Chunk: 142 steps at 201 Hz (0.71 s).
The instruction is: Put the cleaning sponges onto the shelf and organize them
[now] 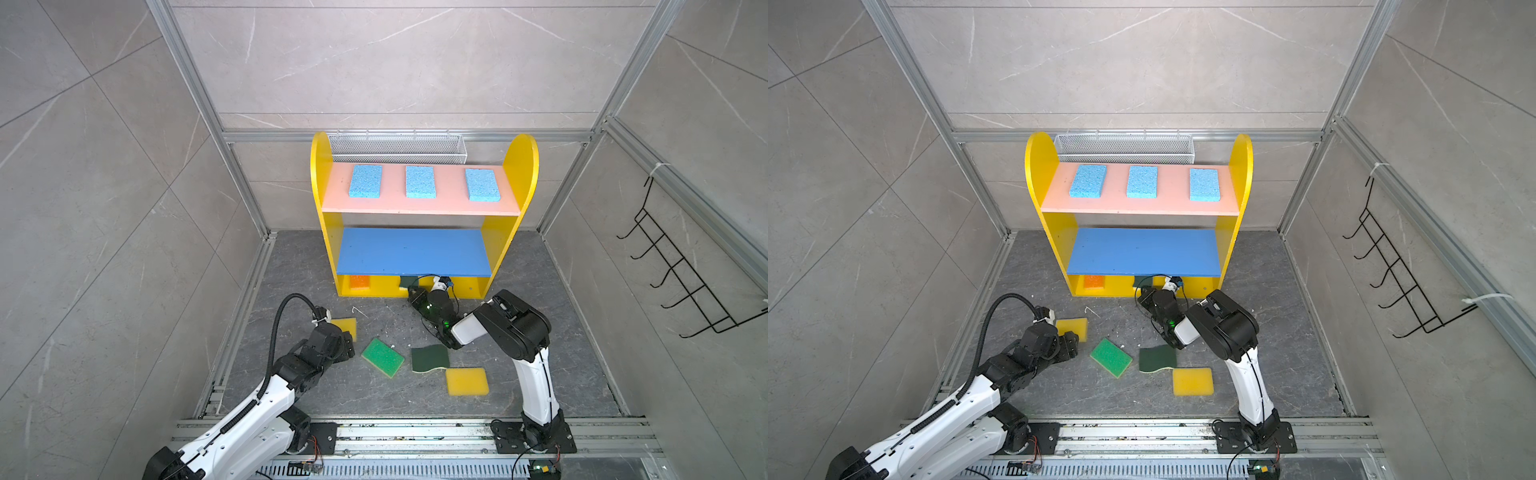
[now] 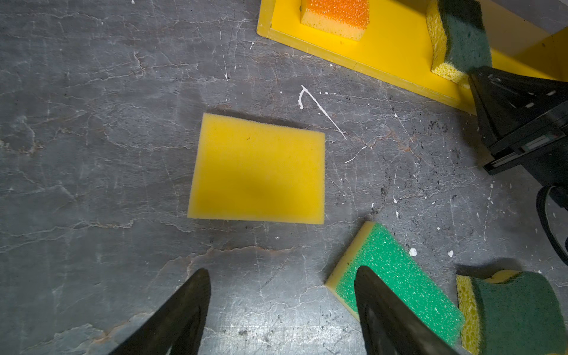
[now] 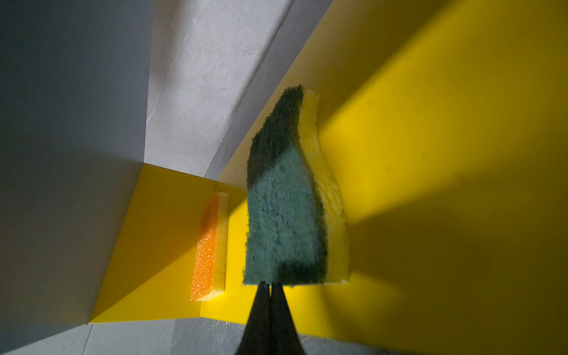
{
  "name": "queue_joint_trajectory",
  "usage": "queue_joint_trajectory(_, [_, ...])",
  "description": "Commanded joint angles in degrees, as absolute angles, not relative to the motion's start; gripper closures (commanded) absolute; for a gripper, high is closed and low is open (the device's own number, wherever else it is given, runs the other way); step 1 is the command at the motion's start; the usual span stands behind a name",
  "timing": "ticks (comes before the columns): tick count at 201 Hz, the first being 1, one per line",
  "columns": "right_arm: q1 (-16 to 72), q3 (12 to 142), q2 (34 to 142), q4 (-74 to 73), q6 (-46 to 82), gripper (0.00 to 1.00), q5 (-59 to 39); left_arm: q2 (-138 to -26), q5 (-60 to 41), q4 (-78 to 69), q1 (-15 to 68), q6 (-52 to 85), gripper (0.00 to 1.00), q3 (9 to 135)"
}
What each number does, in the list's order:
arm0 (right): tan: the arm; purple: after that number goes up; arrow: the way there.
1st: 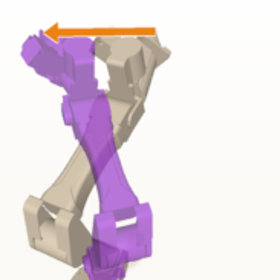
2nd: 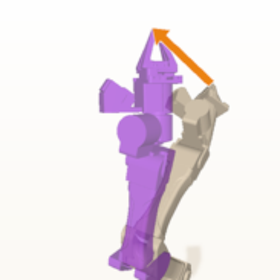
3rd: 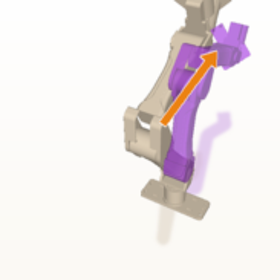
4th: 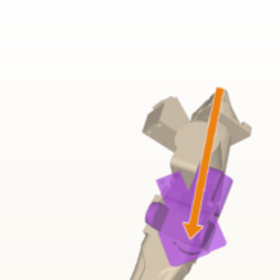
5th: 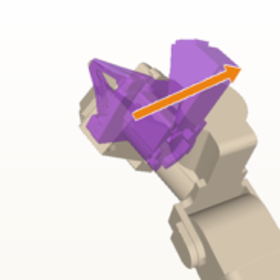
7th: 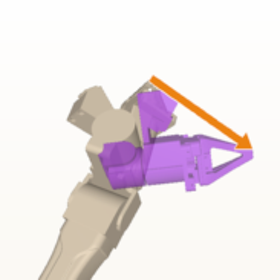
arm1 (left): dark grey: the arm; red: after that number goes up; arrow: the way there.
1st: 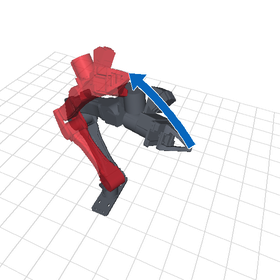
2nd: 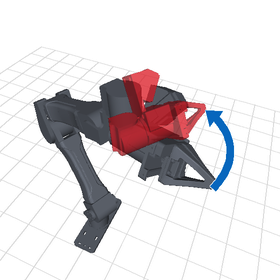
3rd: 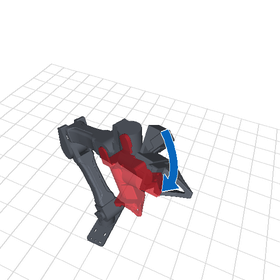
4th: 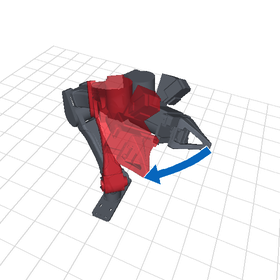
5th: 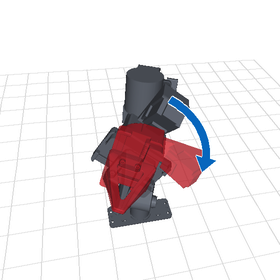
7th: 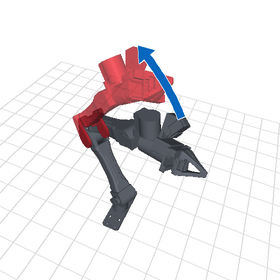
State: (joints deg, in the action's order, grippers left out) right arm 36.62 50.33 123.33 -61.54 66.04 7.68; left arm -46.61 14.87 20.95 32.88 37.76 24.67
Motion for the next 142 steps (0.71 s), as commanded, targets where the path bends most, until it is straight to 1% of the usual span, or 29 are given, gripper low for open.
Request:
queue_joint_trajectory(1, [37.1,48.8,122.1,-61.6,65.5,0.99,7.3,-45.8,15.7,20.4,33.1,38.5,0.23,24.6])
queue_joint_trajectory(37, [39.1,45.4,117.7,-58.8,64.2,0.95,8.5,-45.8,16.7,21.5,33.1,38.0,0.23,25.6])
queue_joint_trajectory(68, [41.1,43.2,113.5,-54.9,62.7,0.88,8.5,-44.8,17.0,24.3,33.1,37.3,0.23,27.4])
queue_joint_trajectory(85, [42.2,41.7,111.6,-53.4,62.6,0.82,8.6,-43.9,17.5,26.0,33.1,37.1,0.23,28.1])
queue_joint_trajectory(107, [43.8,40.3,109.2,-51.6,61.9,0.78,7.7,-43.3,17.4,28.8,33.1,37.0,0.22,29.5])
queue_joint_trajectory(133, [46.0,39.4,103.7,-43.5,58.7,0.77,8.5,-43.8,17.0,30.8,33.1,37.3,0.22,30.1])
queue_joint_trajectory(142, [46.8,39.2,101.2,-39.5,56.9,0.75,9.5,-44.2,16.4,31.4,33.1,37.3,0.22,30.4])
